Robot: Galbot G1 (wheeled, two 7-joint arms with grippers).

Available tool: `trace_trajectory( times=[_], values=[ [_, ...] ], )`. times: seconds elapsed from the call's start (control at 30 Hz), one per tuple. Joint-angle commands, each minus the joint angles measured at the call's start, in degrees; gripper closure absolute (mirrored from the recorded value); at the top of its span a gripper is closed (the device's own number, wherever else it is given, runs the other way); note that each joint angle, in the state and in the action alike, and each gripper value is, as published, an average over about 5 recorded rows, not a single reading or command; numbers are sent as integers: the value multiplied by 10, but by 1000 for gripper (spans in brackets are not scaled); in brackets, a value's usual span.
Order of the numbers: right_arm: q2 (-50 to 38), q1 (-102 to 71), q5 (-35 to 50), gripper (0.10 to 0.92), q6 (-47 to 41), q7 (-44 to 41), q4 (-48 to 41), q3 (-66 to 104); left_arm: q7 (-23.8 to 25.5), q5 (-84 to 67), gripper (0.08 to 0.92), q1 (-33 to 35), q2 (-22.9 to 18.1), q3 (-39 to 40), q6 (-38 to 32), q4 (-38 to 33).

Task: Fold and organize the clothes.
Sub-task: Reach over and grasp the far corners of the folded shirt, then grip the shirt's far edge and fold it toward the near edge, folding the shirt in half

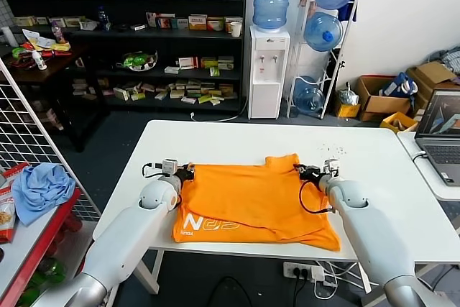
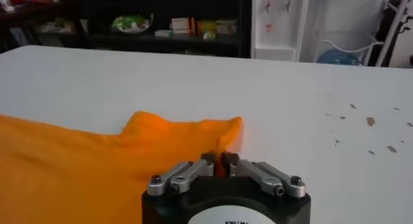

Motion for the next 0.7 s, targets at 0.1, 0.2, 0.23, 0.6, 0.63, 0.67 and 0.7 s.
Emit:
trace_trajectory(
  times=[0.1,0.2,0.23,0.6,0.63,0.67,0.7],
  values=[
    [-73,-128,26,900,1,58,214,25,-9,-14,855,76,51,-22,-5,-155],
    [-100,-188,32,900,-7,75,292,41,-15,-24,903,111,78,-26,-4,-211],
    [-109,-207,34,900,-10,80,315,46,-16,-27,906,121,86,-27,-3,-225],
    [-165,-408,55,900,-57,166,517,104,-42,-42,908,255,167,-57,-1,-388],
    [-166,-423,55,900,-60,171,529,108,-42,-42,908,268,172,-60,0,-400],
    [-168,-439,54,900,-62,176,540,113,-43,-41,908,281,177,-63,0,-409],
    [-169,-453,53,900,-65,180,550,118,-43,-40,908,292,181,-65,0,-416]
  ],
)
